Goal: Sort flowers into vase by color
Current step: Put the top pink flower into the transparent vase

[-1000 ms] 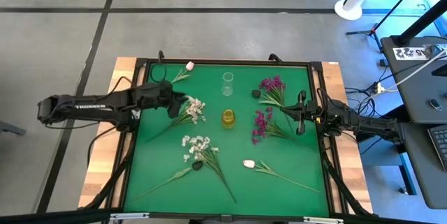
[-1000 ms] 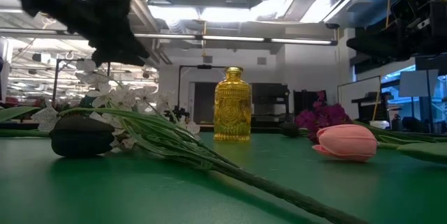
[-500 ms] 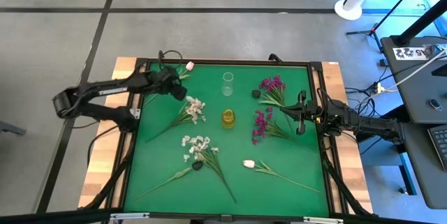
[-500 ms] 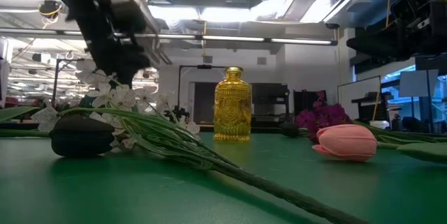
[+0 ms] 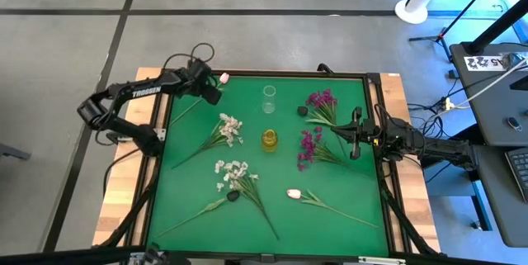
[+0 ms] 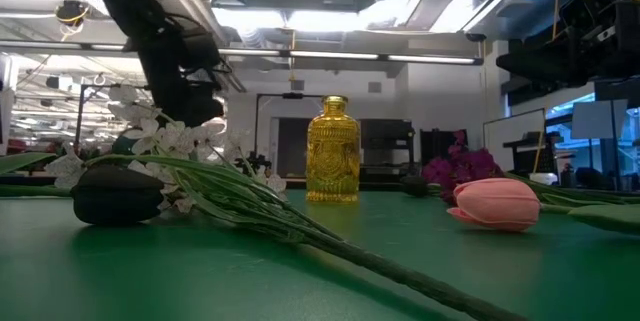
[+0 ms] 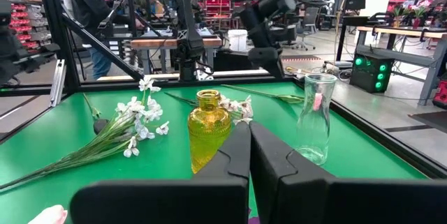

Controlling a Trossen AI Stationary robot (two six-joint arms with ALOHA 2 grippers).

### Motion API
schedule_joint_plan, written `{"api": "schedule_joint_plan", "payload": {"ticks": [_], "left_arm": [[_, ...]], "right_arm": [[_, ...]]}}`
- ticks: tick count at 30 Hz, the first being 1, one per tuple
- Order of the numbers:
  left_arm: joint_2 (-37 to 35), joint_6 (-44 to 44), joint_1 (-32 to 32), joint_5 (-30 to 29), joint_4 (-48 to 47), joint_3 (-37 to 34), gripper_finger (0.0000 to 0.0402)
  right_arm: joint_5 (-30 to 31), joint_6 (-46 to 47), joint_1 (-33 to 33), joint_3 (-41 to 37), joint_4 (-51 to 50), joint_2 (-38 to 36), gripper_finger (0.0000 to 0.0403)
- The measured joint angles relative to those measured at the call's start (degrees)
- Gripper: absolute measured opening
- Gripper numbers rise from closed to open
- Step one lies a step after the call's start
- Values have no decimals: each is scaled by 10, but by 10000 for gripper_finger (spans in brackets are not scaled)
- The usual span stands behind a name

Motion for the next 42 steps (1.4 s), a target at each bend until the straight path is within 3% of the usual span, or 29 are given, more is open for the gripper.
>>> {"api": "schedule_joint_plan", "payload": {"ticks": [10, 17, 34, 38, 42], "left_arm": [[122, 41, 6, 6, -106, 101, 142], [186, 41, 6, 8, -125, 115, 142], [198, -35, 48, 85, -159, 118, 140], [198, -26, 46, 77, -167, 117, 120], [198, -10, 46, 30, -180, 115, 77]], "right_arm": [[0, 0, 0, 0, 0, 0, 1], [0, 0, 0, 0, 0, 0, 1], [-3, 0, 0, 0, 0, 0, 1], [-3, 0, 0, 0, 0, 0, 1], [-3, 0, 0, 0, 0, 0, 1]]}}
